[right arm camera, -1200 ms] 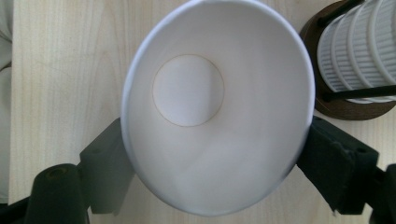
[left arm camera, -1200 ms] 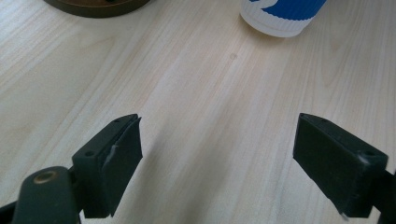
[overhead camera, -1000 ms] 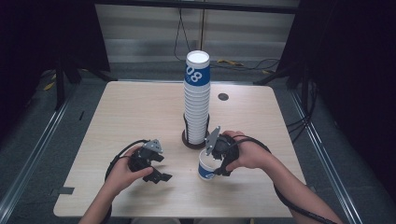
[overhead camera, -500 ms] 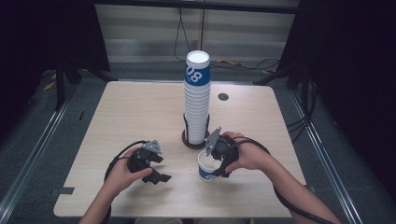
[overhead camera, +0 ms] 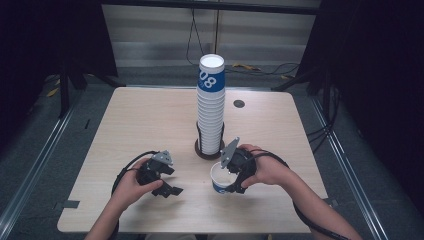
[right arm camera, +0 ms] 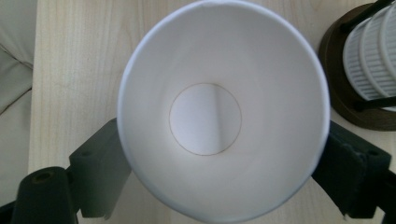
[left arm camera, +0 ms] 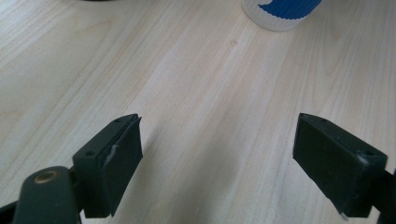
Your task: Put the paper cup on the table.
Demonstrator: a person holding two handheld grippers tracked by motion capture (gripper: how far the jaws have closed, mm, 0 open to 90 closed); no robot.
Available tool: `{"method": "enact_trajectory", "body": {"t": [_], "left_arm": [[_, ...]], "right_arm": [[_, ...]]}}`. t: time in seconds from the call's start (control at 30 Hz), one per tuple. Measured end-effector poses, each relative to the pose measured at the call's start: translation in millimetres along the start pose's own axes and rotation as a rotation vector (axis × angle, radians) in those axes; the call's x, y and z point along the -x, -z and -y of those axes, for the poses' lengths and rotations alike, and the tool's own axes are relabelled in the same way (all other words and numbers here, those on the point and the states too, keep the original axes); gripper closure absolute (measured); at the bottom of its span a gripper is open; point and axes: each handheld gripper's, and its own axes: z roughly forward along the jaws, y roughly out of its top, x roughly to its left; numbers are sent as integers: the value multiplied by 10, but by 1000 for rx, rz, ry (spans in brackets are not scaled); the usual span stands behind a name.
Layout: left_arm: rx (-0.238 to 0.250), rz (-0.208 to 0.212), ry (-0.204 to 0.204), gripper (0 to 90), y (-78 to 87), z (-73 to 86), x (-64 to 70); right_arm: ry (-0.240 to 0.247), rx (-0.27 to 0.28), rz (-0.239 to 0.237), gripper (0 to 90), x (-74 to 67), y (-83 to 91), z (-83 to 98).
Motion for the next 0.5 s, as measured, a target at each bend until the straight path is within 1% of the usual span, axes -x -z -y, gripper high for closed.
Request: {"method": "enact_trajectory", "body": {"t": [0.07, 0.1, 0.13, 0.17, 0.2, 0.23, 0.3, 0.33, 0.37, 0.4, 0.43, 0.5], "left_arm": [[4, 4, -5, 154, -4, 3, -2], [2, 3, -6, 154, -4, 6, -1], [10, 2, 4, 154, -9, 9, 6], [8, 1, -1, 154, -8, 10, 4], [12, 1, 4, 154, -10, 10, 6], [2, 0, -6, 154, -1, 8, -2], [6, -2, 3, 154, 1, 15, -1], [-3, 0, -6, 154, 6, 18, -6], [-1, -3, 2, 154, 5, 22, -1], [-8, -10, -2, 154, 13, 22, -4], [5, -8, 4, 154, 10, 26, -6], [3, -11, 1, 154, 25, 24, -10]], "right_arm": [[2, 3, 2, 132, -4, -2, 17], [-11, 4, 0, 131, -11, 1, 28], [-7, 9, 0, 131, -9, -1, 41], [0, 13, -1, 132, -10, 3, 54], [-14, 13, -3, 131, -24, 10, 70], [-3, 24, -4, 132, -20, 8, 87], [-27, 37, -5, 132, -32, 28, 127], [-31, 47, -5, 132, -32, 38, 151], [-38, 59, -9, 132, -34, 45, 179], [-32, 78, -14, 131, -27, 48, 208], [-35, 85, -11, 131, -27, 53, 238], [-42, 100, -4, 132, -32, 72, 297]]}}
